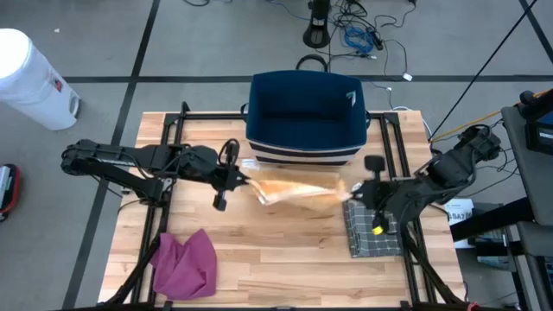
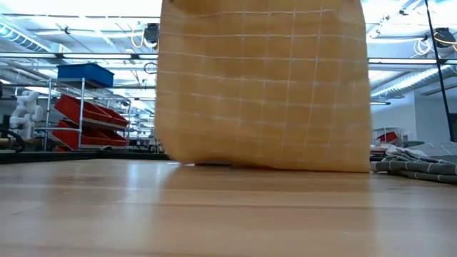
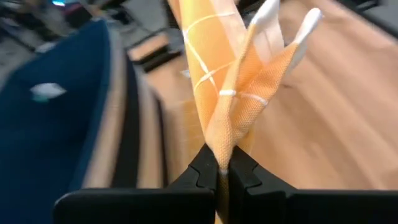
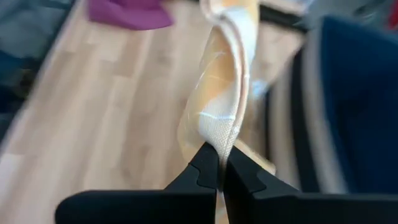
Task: Fold towel
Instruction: Fold the orange patterned towel
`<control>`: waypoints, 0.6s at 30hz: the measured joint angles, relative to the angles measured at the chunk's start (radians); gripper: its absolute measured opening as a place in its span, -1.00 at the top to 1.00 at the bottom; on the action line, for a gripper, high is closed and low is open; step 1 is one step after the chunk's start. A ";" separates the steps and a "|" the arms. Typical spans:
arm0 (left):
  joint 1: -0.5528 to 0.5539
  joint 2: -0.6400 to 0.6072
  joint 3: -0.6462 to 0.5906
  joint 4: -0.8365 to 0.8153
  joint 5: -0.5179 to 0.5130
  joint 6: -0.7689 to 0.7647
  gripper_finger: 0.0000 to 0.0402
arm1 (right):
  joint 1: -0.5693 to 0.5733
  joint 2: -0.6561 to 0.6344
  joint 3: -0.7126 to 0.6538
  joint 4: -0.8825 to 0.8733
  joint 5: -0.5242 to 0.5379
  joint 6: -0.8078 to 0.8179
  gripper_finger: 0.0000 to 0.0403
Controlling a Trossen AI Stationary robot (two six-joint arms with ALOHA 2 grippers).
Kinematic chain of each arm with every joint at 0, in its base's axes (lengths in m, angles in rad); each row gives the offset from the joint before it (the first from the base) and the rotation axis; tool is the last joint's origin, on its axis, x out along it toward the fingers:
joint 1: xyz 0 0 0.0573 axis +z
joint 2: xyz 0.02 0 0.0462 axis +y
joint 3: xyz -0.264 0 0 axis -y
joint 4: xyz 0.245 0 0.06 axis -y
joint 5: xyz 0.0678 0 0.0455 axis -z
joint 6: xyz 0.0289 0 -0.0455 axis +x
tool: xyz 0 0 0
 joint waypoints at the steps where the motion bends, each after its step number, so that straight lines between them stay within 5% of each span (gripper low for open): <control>1: -0.010 0.000 -0.003 -0.004 0.016 -0.010 0.98 | 0.008 0.000 -0.021 0.025 -0.031 0.016 1.00; 10: -0.141 0.030 -0.003 -0.067 0.179 -0.111 0.98 | 0.075 0.000 -0.253 0.342 -0.218 0.073 1.00; 18: -0.228 0.210 -0.003 -0.119 0.177 -0.170 0.98 | 0.087 0.001 -0.481 0.605 -0.315 0.154 1.00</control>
